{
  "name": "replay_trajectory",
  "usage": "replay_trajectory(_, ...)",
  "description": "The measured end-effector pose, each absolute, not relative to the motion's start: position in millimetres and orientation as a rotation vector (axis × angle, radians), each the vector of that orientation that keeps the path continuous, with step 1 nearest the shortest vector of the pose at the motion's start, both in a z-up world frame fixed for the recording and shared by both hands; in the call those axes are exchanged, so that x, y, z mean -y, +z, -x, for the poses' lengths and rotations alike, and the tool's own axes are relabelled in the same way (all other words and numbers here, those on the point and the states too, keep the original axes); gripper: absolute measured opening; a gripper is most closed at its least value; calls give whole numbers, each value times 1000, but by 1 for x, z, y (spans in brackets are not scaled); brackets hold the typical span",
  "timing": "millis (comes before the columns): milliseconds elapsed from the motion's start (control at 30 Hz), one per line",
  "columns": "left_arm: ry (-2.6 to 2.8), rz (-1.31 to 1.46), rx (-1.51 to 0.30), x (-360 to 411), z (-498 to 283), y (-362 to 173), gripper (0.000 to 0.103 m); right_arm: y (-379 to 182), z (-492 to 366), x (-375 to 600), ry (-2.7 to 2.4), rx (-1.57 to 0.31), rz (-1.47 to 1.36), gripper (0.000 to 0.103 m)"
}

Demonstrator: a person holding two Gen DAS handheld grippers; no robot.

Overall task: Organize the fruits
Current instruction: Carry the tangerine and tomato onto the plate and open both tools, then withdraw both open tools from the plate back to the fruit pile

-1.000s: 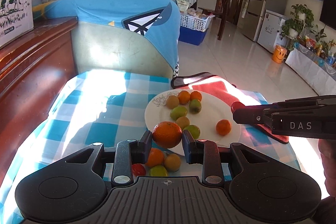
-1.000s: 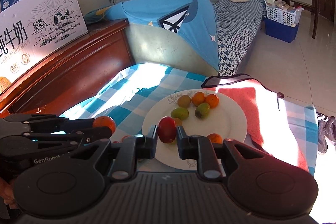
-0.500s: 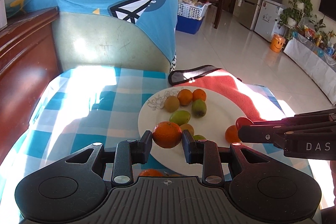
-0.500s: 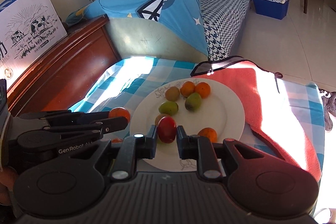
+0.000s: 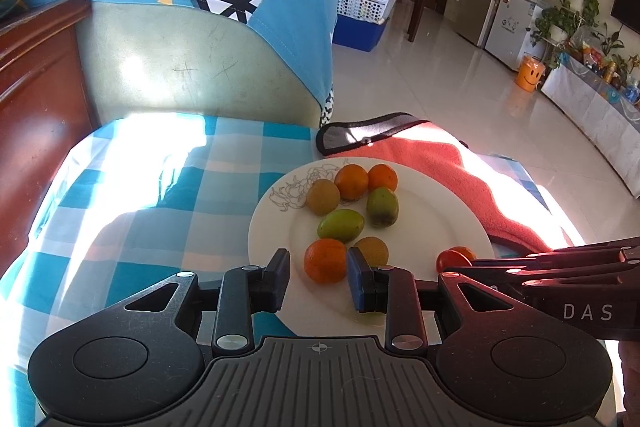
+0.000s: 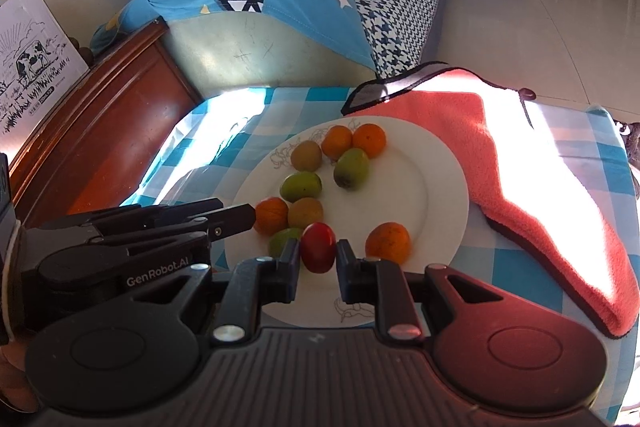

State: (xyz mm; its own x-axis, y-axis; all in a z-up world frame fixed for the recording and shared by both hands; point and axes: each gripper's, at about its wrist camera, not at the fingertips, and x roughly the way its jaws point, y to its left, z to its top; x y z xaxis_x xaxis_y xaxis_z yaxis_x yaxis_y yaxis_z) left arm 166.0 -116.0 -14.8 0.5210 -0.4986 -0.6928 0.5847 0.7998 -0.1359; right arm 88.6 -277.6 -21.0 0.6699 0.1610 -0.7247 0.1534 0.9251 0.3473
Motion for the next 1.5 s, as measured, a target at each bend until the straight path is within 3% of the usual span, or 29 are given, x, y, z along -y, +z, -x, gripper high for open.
replay_trajectory(233,-638,-79,-770,109,-167,-3,31,-21,-91,287,-24,-823,-478,25)
replay_trajectory(367,-610,-81,-764,103,-167,6,49,-17,-90,290,-30,-814,-486,27)
replay_trajectory(500,-586,-84,-779,93,-166,15,54,-14,-89,287,-7,-814,-482,31)
replay_trajectory(1033,-476,-94,-807,24,-129,19,55,-7,-66,248,109,-820,-376,31)
replay_trajectory(1500,-405,-118,-836,-10,-115,3,58,-35,-54,195,191,-858,-374,31)
